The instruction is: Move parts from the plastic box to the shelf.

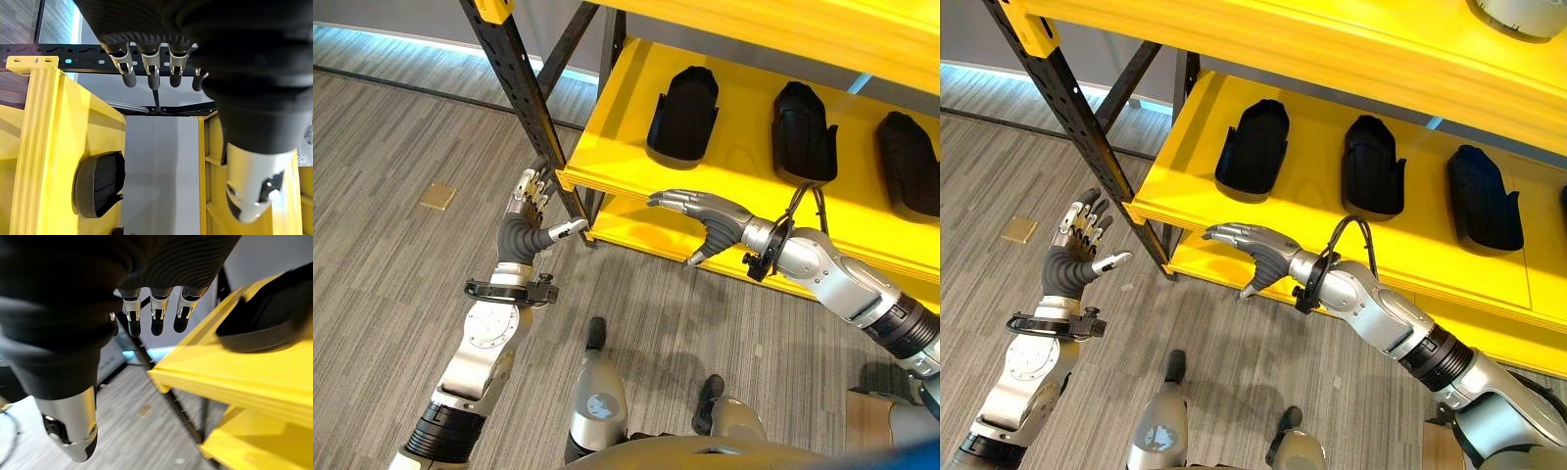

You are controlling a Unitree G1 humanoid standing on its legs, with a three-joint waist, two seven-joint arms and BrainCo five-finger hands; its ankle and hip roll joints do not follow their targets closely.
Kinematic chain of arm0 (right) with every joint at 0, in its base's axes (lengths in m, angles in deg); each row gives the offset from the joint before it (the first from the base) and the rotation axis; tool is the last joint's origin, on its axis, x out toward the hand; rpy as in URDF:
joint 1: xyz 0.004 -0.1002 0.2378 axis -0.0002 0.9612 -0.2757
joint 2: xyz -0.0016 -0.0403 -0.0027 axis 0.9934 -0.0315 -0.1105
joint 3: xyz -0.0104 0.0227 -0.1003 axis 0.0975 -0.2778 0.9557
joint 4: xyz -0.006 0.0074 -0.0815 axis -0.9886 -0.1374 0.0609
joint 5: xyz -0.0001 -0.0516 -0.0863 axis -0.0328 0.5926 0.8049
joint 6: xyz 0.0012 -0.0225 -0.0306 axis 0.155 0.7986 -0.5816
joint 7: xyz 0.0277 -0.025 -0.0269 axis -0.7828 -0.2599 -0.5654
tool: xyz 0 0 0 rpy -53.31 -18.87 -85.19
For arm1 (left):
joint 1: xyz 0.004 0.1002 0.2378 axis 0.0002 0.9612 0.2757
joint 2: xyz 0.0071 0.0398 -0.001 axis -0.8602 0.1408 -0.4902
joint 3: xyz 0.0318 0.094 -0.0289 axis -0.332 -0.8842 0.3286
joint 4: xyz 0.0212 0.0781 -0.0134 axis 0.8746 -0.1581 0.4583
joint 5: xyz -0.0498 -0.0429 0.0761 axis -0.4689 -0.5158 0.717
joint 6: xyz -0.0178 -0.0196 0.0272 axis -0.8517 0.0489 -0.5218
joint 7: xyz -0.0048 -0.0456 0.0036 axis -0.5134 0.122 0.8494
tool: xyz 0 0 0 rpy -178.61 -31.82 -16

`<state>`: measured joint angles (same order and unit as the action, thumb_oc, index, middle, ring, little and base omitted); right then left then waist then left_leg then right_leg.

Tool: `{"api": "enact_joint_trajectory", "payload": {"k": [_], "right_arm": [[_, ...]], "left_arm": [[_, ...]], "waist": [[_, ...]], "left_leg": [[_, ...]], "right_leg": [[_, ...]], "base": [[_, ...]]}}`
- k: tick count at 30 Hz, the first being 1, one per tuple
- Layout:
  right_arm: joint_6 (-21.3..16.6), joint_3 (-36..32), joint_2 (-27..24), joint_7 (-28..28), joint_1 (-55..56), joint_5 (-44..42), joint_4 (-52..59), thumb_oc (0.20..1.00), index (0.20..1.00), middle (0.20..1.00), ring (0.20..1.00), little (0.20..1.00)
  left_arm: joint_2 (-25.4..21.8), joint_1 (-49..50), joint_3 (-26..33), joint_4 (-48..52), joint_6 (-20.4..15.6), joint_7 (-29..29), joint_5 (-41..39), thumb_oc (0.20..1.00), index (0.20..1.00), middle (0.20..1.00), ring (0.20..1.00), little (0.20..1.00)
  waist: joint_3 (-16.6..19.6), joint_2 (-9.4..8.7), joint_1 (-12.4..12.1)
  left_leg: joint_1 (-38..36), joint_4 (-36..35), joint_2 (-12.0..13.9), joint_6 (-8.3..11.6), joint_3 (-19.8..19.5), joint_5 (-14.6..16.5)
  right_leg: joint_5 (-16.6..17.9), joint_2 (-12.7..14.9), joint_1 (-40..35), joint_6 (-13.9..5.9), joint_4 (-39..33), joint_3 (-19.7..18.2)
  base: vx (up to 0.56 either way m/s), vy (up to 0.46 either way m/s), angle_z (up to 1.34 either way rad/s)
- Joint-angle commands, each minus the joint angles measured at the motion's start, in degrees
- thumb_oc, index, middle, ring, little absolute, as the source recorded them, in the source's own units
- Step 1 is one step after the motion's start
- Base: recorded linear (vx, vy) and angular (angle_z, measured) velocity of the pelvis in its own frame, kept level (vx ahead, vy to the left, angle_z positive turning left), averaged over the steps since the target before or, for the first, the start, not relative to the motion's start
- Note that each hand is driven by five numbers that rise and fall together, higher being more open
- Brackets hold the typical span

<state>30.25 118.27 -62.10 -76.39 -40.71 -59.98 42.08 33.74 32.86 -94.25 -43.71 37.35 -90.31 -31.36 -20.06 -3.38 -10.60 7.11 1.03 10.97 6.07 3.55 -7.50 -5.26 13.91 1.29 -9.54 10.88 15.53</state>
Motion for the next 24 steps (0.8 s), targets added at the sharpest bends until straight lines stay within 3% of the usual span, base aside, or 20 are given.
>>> {"api": "enact_joint_trajectory", "payload": {"k": [1, 8, 21, 24], "right_arm": [[-1.1, -2.0, -1.2, 3.3, -5.9, 0.7, 1.9, 1.0, 1.0, 1.0, 1.0, 1.0], [-1.4, -3.7, -0.5, 3.0, -7.6, 2.4, -3.2, 1.0, 1.0, 1.0, 1.0, 1.0], [-2.3, -2.3, 1.8, 2.0, -13.0, 1.4, -5.7, 1.0, 1.0, 1.0, 1.0, 1.0], [-0.6, -1.8, 3.2, 1.9, -15.2, 1.9, -5.9, 1.0, 1.0, 1.0, 1.0, 1.0]], "left_arm": [[0.6, -2.3, 2.2, 2.6, -4.0, 0.7, 0.6, 1.0, 1.0, 1.0, 1.0, 1.0], [1.2, -2.9, 2.7, 2.7, -1.5, 1.0, 0.0, 1.0, 1.0, 1.0, 1.0, 1.0], [2.0, -3.7, 1.6, 3.1, -0.7, 3.0, 0.1, 1.0, 1.0, 1.0, 1.0, 1.0], [2.1, -4.2, 1.0, 3.4, -0.3, 3.2, -0.1, 1.0, 1.0, 1.0, 1.0, 1.0]], "waist": [[-0.4, 0.27, 0.0], [-1.4, 1.03, -0.6], [-3.5, 2.39, -1.8], [-4.1, 2.94, -2.2]], "left_leg": [[-2.0, 3.1, 0.2, -0.16, -0.6, 4.1], [-1.1, 4.1, -0.5, -0.19, -0.7, 4.3], [0.4, 4.9, -1.6, -0.38, -1.5, 4.4], [0.9, 5.1, -1.9, -0.43, -1.7, 4.4]], "right_leg": [[-1.4, -4.0, -0.6, 2.99, 3.3, 0.1], [-1.7, -3.7, -0.1, 3.08, 4.2, 0.4], [-2.5, -3.4, 1.8, 3.58, 6.4, 1.0], [-2.8, -3.2, 2.4, 3.67, 7.0, 1.2]], "base": [[0.0, 0.0, 0.0], [0.0, 0.0, 0.0], [0.0, 0.0, 0.0], [0.0, -0.003, 0.01]]}}
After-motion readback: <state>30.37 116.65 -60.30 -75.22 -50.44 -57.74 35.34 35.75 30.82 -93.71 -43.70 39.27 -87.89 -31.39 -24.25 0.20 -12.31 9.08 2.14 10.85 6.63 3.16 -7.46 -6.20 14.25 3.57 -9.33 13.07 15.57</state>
